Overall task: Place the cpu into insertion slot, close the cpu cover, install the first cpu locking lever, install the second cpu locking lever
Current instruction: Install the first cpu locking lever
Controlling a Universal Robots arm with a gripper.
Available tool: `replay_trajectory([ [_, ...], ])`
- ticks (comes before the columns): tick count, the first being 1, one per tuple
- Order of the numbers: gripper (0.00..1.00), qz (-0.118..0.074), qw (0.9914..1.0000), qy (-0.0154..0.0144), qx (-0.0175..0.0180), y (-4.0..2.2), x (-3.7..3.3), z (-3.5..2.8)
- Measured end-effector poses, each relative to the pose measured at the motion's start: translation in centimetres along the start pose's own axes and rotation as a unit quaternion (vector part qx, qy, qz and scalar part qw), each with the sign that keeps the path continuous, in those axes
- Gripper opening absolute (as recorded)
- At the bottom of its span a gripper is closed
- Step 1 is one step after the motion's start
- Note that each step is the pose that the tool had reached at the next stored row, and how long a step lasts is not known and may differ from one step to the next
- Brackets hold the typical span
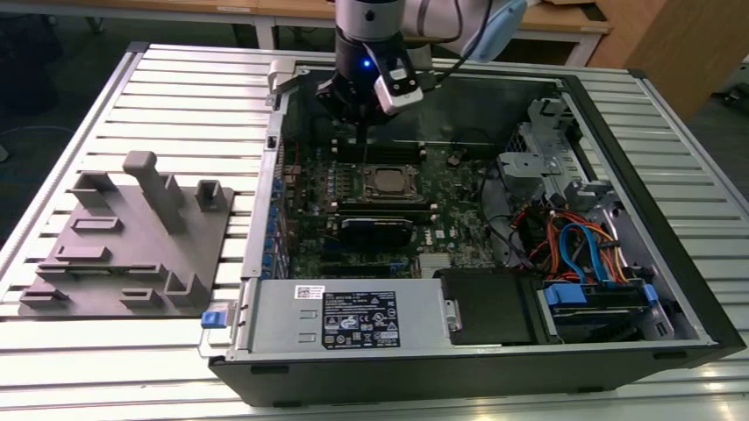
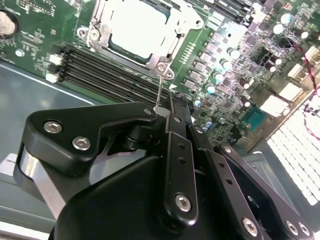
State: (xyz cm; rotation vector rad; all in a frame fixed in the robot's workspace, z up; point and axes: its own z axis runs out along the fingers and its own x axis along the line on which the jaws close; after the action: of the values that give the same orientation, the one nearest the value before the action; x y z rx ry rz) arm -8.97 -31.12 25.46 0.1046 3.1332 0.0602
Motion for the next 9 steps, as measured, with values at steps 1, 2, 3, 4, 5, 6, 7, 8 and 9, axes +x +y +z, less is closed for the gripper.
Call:
replay_trajectory([
  [1,0.10,0.000,1.00000,0.0000,0.0000,0.01,-0.15,0.01],
  [2,0.10,0.000,1.00000,0.0000,0.0000,0.02,-0.30,0.02],
  [3,0.10,0.000,1.00000,0.0000,0.0000,0.02,-0.39,0.04],
  [4,0.10,0.000,1.00000,0.0000,-0.0001,0.03,-0.48,0.06],
  [5,0.10,0.000,1.00000,0.0000,0.0000,0.03,-0.56,0.08],
  [6,0.10,0.000,1.00000,0.0000,0.0000,0.03,-0.57,0.09],
  [7,0.10,0.000,1.00000,0.0001,0.0001,0.03,-0.57,0.09],
  [8,0.10,0.000,1.00000,0.0000,0.0001,0.03,-0.58,0.09],
  [9,0.10,0.000,1.00000,0.0000,0.0000,0.03,-0.58,0.09],
])
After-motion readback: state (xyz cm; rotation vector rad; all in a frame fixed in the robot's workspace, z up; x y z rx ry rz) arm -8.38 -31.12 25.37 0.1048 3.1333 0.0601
